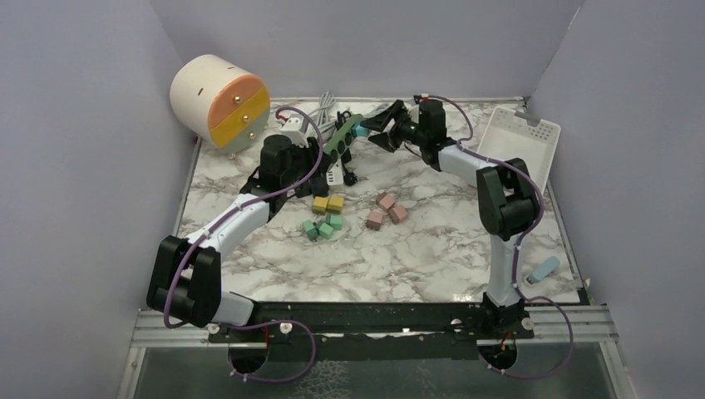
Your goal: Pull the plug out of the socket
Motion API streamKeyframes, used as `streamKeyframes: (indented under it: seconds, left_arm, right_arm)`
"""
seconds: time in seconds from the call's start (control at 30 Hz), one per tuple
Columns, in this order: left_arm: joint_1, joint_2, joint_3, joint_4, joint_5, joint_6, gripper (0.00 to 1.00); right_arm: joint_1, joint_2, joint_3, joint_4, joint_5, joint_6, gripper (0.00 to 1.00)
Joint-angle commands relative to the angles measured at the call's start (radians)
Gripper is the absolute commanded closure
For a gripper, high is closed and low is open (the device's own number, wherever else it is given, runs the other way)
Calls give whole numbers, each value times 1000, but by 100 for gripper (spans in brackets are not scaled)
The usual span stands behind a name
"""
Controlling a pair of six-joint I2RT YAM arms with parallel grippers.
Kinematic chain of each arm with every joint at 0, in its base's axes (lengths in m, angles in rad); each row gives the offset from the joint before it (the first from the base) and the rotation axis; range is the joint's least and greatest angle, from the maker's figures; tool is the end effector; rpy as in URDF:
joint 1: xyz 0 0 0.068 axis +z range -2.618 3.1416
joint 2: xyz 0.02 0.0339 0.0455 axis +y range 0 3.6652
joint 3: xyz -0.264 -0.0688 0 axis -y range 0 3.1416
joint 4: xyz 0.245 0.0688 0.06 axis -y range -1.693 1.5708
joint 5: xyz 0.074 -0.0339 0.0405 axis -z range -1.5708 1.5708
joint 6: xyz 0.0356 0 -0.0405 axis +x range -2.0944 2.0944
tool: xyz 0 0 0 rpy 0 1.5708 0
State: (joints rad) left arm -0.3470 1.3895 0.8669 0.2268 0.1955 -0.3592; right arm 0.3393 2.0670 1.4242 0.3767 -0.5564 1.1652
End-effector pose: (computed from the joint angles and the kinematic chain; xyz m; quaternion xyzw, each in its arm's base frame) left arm 0.2975 -0.1149 0.2711 0.0532 0.8001 -0.2784 0.5287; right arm 0.4448 0.1769 0.2194 0.1539 0.7668 0.5582 0.2771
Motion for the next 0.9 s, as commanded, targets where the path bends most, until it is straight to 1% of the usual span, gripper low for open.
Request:
streamKeyframes:
  seconds: [0.0,0.07,0.1,0.13,0.17,0.23,0.27,0.37,0.47,0.5,0.53,0.57,0.6,0.63,0.7,0.87]
  left_arm:
    - [0,-46,5,129,36,-7,100]
    - [0,-47,5,134,39,-7,100]
    - [0,-49,5,134,41,-7,100]
    - [-1,-50,2,134,42,-7,100]
    - [0,-52,0,135,40,-9,100]
    - [0,-51,-6,137,39,-10,100]
    - [-1,-47,-6,137,41,-11,100]
    - [-1,-44,-14,140,43,-16,100]
    - [-1,-6,10,119,64,-13,100]
    - [-1,13,32,87,67,-10,96]
    - [-2,36,58,59,78,-7,80]
    - [-1,68,79,41,93,-5,69]
    - [-2,86,93,40,106,-10,61]
    - [-2,102,100,52,122,-20,55]
    - [-1,126,110,68,141,-39,50]
    - [-2,200,152,76,195,-67,48]
  right_arm:
    - [1,77,83,22,-40,42,30]
    - [1,104,108,28,-45,54,32]
    - [1,117,125,30,-46,56,35]
    - [1,130,139,30,-50,60,41]
    - [1,141,155,36,-55,67,53]
    - [1,155,174,49,-70,74,86]
    - [2,159,185,45,-72,72,97]
    - [3,164,199,30,-81,65,99]
    - [3,143,206,-15,-77,4,99]
    - [4,138,216,-37,-79,-24,99]
    - [4,137,228,-65,-89,-43,99]
    - [4,134,232,-69,-103,-52,99]
    - [4,127,227,-63,-108,-52,99]
    - [4,118,220,-53,-112,-48,99]
    - [4,111,213,-42,-126,-31,99]
    - [4,69,209,-35,-125,-16,99]
